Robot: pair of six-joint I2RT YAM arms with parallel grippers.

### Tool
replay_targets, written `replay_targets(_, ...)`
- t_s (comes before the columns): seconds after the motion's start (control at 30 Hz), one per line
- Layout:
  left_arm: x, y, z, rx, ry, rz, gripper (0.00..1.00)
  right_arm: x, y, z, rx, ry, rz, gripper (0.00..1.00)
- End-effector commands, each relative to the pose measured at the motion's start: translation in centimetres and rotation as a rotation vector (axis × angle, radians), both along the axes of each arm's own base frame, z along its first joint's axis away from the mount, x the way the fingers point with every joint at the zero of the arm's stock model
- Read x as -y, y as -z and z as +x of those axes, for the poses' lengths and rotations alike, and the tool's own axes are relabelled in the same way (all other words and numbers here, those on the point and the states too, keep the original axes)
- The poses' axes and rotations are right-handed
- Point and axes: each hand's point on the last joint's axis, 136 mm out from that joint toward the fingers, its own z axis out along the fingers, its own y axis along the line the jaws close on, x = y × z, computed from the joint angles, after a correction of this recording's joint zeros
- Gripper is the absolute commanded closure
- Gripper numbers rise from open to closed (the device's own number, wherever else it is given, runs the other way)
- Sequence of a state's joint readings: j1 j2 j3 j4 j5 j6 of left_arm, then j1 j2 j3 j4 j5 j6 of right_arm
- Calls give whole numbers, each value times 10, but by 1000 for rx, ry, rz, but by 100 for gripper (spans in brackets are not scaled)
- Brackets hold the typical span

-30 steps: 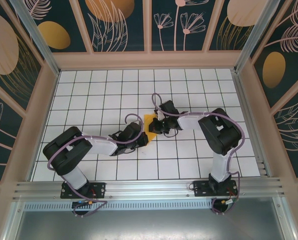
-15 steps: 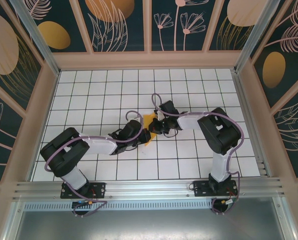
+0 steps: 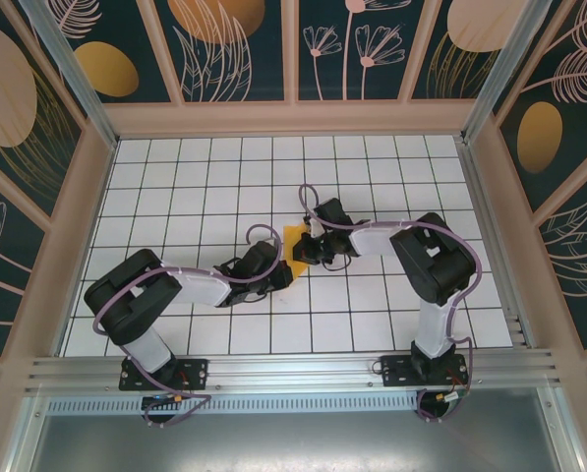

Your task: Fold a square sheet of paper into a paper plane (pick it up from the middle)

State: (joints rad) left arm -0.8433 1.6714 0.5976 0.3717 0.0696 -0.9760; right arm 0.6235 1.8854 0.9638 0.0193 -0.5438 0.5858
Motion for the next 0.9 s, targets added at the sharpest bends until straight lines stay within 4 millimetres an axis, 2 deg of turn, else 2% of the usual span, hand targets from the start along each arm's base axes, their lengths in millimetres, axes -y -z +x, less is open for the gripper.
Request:
replay_targets(0.0,-12,21,-9,-57,-16,51,100,-3,-10,-13,5,-36,16,95)
replay_targets(0.17,-14,23,-10,-63,-18,58,100,-6,-4,-25,-13,-63,8,95)
replay_targets(0.37,-15,25,-13,-73,-12,62,100,3,23,-24,-35,-62,-73,95)
replay_targets(0.5,-19,31,-22,-101,4,67,100,11,33,-10,-14,-46,-124,95)
replay_targets(0.7,-30,45,-42,-159,27,79,100,23,30,21,33,-10,-127,95)
replay_targets(0.87,-33,51,-49,-186,36,79,100,23,27,41,68,-6,-119,95)
